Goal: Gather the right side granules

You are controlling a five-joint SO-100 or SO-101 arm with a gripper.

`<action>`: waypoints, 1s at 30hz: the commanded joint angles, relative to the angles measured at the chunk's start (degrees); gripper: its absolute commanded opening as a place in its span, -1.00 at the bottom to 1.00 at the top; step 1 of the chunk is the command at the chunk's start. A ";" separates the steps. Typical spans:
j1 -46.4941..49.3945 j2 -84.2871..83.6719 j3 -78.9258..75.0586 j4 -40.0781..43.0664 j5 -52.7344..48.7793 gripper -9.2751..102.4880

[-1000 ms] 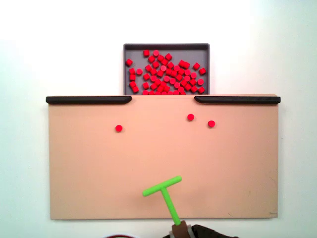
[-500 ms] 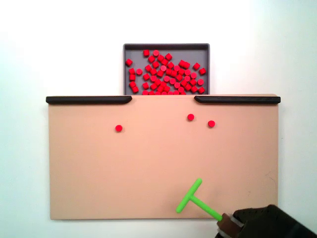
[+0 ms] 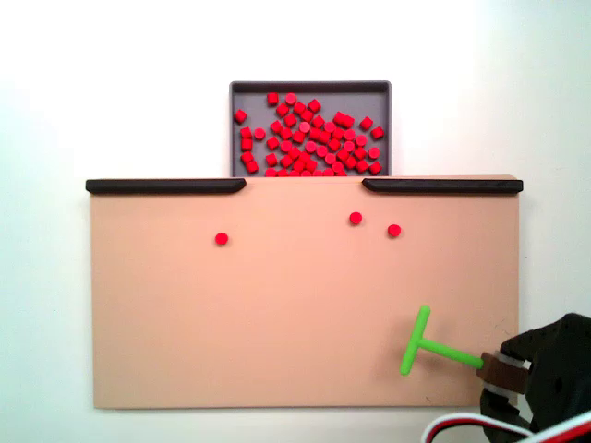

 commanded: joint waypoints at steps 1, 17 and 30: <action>-0.26 -2.29 -5.62 0.26 -22.32 -0.84; -3.25 -16.61 -20.39 0.18 -24.79 -0.84; -4.48 -20.74 -23.64 0.18 -22.41 -0.84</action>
